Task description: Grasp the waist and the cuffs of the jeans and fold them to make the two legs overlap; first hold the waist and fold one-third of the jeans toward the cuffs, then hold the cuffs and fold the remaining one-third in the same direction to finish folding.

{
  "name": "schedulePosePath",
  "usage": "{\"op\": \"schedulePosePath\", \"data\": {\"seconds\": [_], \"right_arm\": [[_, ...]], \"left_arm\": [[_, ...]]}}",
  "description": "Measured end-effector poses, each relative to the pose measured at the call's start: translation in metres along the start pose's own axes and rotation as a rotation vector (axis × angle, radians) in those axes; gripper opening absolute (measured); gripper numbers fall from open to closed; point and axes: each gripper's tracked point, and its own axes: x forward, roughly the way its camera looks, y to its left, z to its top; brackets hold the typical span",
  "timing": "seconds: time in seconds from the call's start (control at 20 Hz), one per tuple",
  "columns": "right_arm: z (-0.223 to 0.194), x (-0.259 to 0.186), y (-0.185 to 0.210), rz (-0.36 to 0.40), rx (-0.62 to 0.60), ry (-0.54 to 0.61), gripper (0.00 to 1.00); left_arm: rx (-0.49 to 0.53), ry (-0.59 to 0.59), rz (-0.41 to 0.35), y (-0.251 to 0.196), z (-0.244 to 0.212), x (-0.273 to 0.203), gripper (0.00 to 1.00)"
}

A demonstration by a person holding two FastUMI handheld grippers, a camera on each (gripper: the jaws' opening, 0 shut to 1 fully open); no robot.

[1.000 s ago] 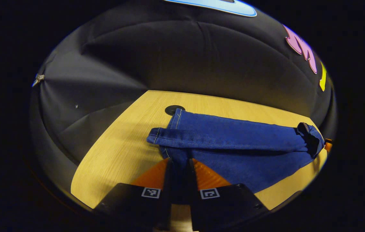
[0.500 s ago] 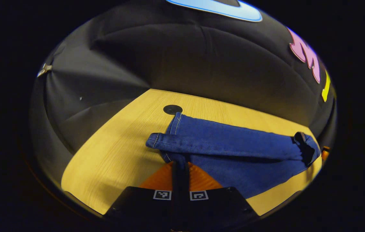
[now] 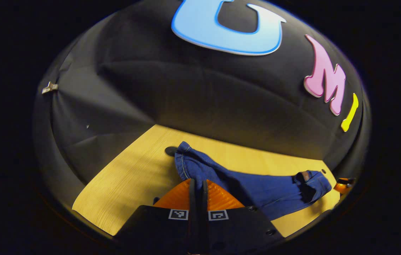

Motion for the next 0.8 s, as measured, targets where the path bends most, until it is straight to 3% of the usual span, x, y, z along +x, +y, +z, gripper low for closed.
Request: {"op": "schedulePosePath", "data": {"seconds": [0.25, 0.4, 0.6, 0.8], "right_arm": [[0.016, -0.029, -0.041, -0.059, -0.054, -0.016, 0.98], [0.029, -0.054, -0.076, -0.098, -0.062, -0.029, 0.98], [0.032, -0.091, -0.121, -0.142, -0.036, -0.028, 0.98], [0.024, -0.118, -0.166, -0.19, 0.007, -0.005, 0.98]], "left_arm": [[0.119, -0.064, -0.099, -0.121, 0.069, -0.032, 0.06], [0.196, -0.072, -0.153, -0.204, 0.084, -0.052, 0.06], [0.276, -0.078, -0.232, -0.308, 0.083, -0.063, 0.06], [0.268, -0.045, -0.307, -0.411, 0.063, -0.047, 0.06]]}}
